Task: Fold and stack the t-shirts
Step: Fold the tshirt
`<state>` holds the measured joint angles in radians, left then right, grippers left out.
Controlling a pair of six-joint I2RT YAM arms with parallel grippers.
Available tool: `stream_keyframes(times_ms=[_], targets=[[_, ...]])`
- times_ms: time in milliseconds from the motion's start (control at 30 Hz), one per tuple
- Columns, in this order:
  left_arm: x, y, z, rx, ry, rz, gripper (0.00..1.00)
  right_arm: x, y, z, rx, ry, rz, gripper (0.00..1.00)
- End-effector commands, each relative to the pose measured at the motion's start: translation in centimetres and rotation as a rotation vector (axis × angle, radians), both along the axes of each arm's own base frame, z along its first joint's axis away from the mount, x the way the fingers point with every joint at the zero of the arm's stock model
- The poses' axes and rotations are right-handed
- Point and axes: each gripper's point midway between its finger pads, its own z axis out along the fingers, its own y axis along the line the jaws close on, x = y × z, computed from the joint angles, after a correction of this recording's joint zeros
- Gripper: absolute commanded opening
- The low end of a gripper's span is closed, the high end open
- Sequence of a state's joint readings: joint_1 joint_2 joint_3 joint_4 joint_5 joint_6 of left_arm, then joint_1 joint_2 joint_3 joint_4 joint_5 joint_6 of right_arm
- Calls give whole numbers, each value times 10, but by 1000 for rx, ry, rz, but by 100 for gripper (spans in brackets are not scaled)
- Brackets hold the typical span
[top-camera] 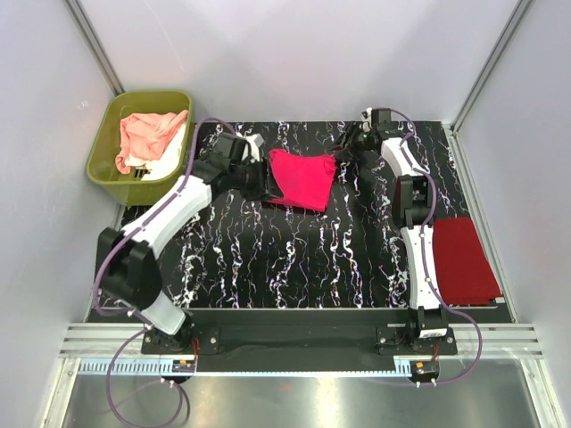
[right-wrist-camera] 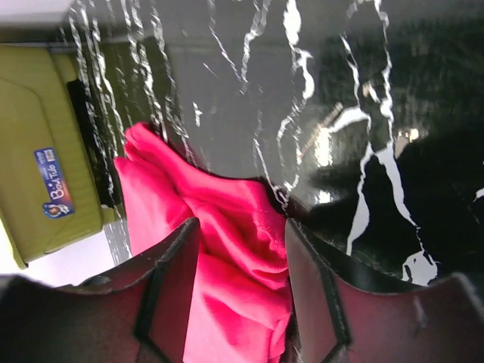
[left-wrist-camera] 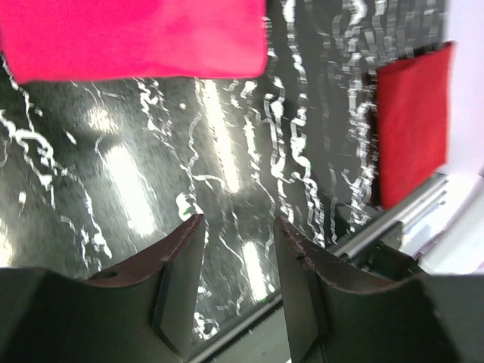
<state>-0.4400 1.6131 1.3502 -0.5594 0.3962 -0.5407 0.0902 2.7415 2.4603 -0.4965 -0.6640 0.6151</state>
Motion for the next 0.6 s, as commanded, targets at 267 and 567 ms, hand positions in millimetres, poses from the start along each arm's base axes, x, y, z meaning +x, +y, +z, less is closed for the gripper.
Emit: stream_keyframes(times_ms=[267, 567], targets=[[-26, 16, 59, -32, -76, 19, 47, -29, 7, -1, -30, 33, 45, 41], [-12, 18, 87, 8, -109, 25, 44, -81, 0, -3, -73, 95, 67, 0]])
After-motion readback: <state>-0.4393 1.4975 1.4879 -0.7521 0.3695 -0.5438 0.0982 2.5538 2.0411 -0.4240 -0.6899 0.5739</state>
